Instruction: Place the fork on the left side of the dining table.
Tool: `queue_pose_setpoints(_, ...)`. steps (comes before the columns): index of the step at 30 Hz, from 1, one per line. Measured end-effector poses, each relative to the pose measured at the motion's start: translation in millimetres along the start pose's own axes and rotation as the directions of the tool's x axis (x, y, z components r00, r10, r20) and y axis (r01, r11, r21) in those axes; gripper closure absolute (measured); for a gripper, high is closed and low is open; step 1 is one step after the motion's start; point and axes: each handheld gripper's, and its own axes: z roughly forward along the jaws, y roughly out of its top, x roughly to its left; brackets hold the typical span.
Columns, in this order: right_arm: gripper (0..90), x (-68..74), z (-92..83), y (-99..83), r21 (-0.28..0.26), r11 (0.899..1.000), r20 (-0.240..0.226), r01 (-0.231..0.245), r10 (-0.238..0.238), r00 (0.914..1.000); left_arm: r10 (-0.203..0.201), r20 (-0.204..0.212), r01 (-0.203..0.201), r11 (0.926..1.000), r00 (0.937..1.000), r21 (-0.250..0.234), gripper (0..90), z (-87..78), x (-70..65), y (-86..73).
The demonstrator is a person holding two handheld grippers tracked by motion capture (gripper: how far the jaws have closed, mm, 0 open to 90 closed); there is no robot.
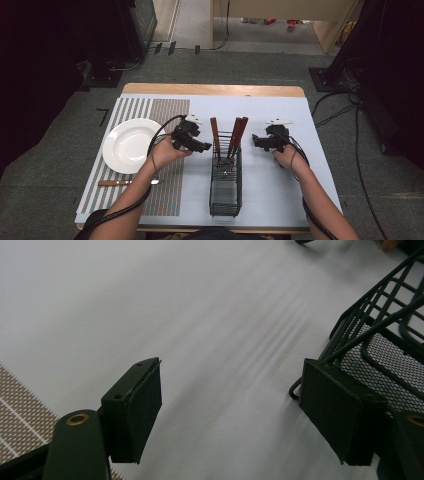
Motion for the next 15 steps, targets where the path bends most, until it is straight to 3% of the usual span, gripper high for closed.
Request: queue_pose_setpoints(15,13.8,-0.1,0.0,-0.1,0.0,1.0,0.0,0.0,0.0,1.0,0.01,0.012,-0.01,0.9999,0.9999,-0.01,26.1,-17.8,-5.0,9.2)
